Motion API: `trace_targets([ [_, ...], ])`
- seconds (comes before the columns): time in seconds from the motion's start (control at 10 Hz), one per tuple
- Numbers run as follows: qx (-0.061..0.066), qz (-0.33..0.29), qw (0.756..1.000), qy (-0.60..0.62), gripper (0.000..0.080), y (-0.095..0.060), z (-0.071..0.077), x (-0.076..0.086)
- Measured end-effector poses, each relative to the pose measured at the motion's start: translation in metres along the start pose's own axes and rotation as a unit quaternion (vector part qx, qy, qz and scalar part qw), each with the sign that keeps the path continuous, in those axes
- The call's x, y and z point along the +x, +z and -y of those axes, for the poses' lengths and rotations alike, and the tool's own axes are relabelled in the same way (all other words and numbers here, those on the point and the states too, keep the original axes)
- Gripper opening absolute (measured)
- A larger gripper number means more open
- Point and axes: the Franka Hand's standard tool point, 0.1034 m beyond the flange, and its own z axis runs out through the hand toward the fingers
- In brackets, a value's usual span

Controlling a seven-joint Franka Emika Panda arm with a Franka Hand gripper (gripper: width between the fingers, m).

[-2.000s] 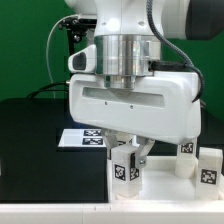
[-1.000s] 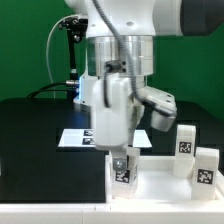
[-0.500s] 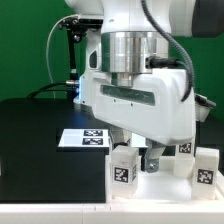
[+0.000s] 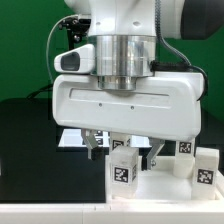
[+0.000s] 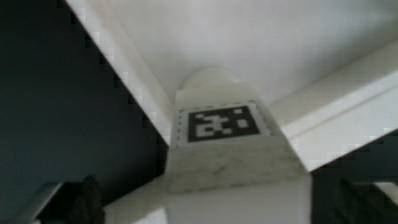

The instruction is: Assemble square table

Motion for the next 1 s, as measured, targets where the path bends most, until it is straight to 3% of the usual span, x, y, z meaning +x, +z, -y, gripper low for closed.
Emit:
trace_targets([
  [0.1, 0.000, 0.000, 1.000, 0.016, 0.0525, 0.0000, 0.0001, 0.0000],
  [0.2, 0.000, 0.000, 1.000, 0.023, 0.0525, 0.0000, -0.0001, 0.0001],
  [0.4, 0.000, 0.000, 0.994, 0.106, 0.0284, 0.0004, 0.0000, -0.0002],
  [0.7, -0.005, -0.003, 0.968, 0.250, 0.0284, 0.0002, 0.0003, -0.0007],
  [0.9, -0.010, 0.006, 0.914, 0.406, 0.0284, 0.0014, -0.0022, -0.0026],
  [1.0, 0.000, 0.014, 0.876, 0.483, 0.0284, 0.0014, -0.0021, -0.0020],
])
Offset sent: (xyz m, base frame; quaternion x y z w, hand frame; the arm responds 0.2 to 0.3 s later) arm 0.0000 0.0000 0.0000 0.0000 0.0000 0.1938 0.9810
